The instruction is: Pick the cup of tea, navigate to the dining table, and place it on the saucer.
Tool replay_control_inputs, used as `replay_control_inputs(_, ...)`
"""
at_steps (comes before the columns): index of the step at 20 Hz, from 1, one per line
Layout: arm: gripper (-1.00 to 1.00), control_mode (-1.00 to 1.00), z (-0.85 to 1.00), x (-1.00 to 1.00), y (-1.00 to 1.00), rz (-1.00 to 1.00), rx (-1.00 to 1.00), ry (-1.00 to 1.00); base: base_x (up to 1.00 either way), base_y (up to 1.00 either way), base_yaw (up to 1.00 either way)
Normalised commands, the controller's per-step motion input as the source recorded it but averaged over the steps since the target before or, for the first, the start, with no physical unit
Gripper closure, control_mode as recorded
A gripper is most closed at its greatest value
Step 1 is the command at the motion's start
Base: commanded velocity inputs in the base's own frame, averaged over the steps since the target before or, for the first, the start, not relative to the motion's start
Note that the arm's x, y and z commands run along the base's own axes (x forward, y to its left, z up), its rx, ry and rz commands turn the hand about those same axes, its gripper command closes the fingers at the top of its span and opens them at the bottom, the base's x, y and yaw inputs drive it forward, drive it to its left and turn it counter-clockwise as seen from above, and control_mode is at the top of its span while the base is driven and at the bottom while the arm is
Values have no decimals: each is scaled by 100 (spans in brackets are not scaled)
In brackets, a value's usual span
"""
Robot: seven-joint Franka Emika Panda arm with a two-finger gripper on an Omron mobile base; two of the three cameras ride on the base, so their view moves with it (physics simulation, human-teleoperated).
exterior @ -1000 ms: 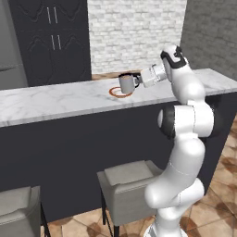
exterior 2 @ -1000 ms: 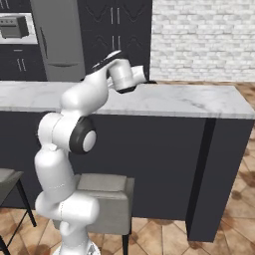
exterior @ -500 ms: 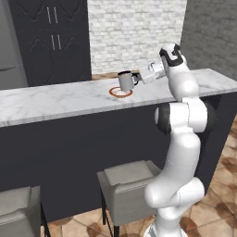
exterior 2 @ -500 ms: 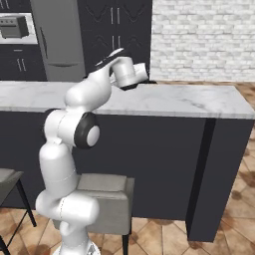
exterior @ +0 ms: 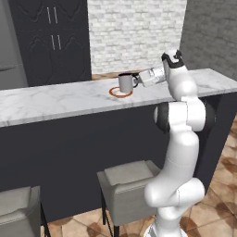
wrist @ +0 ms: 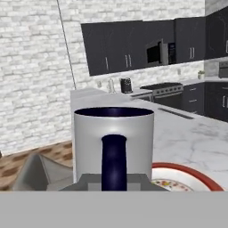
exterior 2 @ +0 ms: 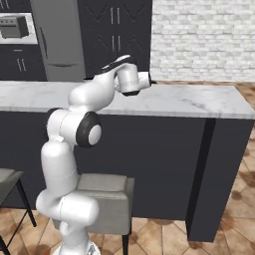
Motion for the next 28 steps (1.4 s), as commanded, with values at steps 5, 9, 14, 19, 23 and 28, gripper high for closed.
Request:
replay_control_inputs(5,100,-100,-8,21,9,0,8,0,0,0,0)
replay_control_inputs(9,100,-100,0,15,9,0,1,0,0,0,0)
replay_control_inputs(14,100,-100,0,11,6,0,0,2,0,0,0)
replay_control_inputs(19,100,-100,-23,8,0,0,0,1,0,0,0)
replay_control_inputs(23,100,-100,-39,1,0,0,0,1,0,0,0)
replay_control_inputs(28,100,-100,-16,0,0,0,0,0,0,0,0)
